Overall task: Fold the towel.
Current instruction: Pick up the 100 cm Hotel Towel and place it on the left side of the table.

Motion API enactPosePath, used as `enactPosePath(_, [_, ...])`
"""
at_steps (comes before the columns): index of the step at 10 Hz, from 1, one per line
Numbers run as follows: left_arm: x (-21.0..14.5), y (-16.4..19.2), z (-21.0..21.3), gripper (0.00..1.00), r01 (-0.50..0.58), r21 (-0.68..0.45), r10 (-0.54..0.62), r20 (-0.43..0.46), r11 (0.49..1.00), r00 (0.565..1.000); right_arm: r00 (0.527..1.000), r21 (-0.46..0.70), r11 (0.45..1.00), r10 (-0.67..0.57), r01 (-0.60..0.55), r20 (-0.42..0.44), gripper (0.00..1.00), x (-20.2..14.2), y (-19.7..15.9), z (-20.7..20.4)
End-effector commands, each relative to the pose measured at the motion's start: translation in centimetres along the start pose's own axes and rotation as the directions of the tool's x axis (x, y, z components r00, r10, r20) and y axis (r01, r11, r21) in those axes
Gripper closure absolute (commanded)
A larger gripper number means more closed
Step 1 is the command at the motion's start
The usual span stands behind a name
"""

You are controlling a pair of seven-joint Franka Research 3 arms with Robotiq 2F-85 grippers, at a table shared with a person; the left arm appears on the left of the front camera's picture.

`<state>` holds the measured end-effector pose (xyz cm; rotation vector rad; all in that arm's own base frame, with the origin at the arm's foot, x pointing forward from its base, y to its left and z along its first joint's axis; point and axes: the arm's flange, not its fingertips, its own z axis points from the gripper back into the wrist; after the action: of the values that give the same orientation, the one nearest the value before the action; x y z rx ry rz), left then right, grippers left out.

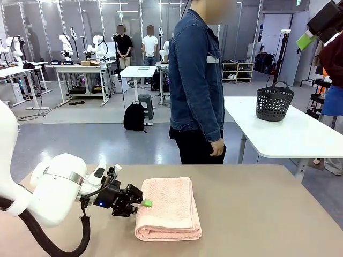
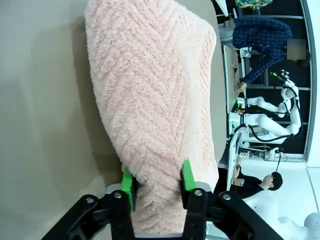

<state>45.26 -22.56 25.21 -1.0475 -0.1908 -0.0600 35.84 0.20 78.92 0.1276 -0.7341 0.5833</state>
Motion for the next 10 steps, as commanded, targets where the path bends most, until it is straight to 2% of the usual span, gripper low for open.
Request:
enactPosePath(1, [-0.1,-0.1,-1.1,0.97,0.008,-0.011,-0.008,0.02,1.0,1.0,1.0,-0.001,1.0,-0.015,0.015,0.006,0.0,0.2,0.0,0.1])
enactPosePath(2, [-0.1,0.0,-1.0,1.0,0.009,-0.006,-0.009,0.021,1.0,1.0,1.0,-0.001,1.0,-0.015,0.015,0.006,0.0,0.2,0.0,0.1])
enactPosePath(6, [0.3,-0.5,1.6,1.0,0.027,0.072,-0.031,0.054,0.997,0.998,1.0,-0.001,1.0,-0.015,0.015,0.006,0.0,0.2,0.0,0.1])
enactPosePath(9, [1.1,0.8,9.2,1.0,0.073,0.087,-0.072,-0.019,0.994,0.997,1.0,-0.001,1.0,-0.015,0.015,0.006,0.0,0.2,0.0,0.1])
enactPosePath(10, [1.1,1.7,12.2,1.0,0.077,0.09,-0.076,-0.015,0.993,0.997,1.0,-0.001,1.0,-0.015,0.015,0.006,0.0,0.2,0.0,0.1])
